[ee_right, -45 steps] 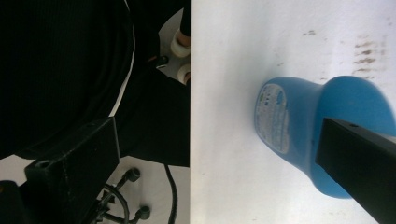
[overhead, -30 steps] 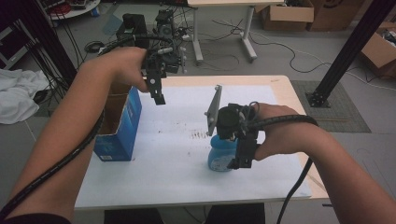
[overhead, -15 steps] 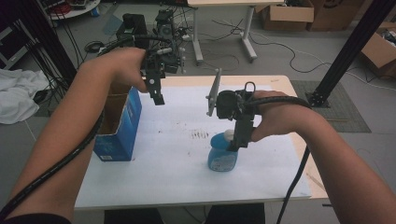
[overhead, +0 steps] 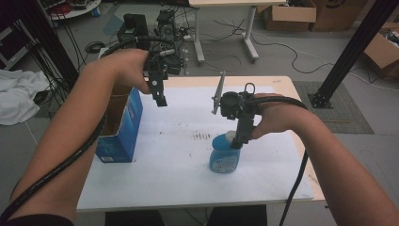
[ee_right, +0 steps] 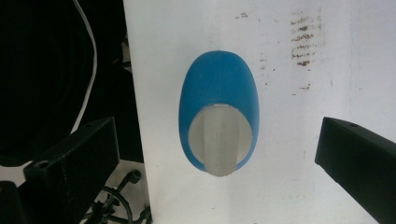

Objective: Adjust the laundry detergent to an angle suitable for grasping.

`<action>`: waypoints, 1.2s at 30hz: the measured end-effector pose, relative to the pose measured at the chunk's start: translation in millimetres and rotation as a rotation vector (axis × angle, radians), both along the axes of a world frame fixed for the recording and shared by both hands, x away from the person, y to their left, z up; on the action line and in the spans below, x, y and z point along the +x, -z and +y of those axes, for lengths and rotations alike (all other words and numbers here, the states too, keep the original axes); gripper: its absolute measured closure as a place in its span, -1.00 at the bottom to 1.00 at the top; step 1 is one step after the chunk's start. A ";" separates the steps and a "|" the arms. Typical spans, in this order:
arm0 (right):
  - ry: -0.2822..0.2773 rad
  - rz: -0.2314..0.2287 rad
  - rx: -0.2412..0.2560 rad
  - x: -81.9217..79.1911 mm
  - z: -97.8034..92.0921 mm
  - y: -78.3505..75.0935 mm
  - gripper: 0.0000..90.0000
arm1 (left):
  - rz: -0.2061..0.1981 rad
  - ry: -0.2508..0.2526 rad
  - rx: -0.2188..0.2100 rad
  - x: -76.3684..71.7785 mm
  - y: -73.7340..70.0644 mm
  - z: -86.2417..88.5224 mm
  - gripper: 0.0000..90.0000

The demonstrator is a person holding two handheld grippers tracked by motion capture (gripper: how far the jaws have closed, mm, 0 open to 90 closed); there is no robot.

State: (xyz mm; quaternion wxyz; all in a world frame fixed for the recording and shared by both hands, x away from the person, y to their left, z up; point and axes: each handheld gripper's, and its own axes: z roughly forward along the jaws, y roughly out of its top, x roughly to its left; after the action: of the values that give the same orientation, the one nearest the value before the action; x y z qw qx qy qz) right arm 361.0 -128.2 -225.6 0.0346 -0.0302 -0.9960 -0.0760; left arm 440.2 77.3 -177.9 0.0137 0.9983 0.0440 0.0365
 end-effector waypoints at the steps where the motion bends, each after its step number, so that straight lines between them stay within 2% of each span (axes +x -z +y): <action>1: 0.000 0.000 0.000 0.0 0.0 0.0 -1.00 | 0.000 0.000 0.000 0.0 0.0 0.0 -1.00; 11: -0.001 0.024 -0.026 4.5 2.8 27.8 -1.00 | -0.004 0.004 0.001 -2.1 -0.2 -3.1 -1.00; 29: -0.006 0.044 -0.041 3.2 3.1 51.0 -1.00 | 0.002 0.004 0.009 -2.6 4.4 -1.8 -1.00; 36: -0.015 0.026 -0.071 -0.6 8.1 58.9 -1.00 | 0.002 0.004 0.002 -2.7 4.9 0.1 -1.00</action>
State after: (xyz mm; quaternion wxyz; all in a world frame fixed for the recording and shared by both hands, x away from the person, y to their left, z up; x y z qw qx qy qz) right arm 360.4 -120.1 -284.5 0.0471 -0.0248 -0.9978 -0.0401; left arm 437.4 77.4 -182.8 0.0125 0.9984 0.0422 0.0355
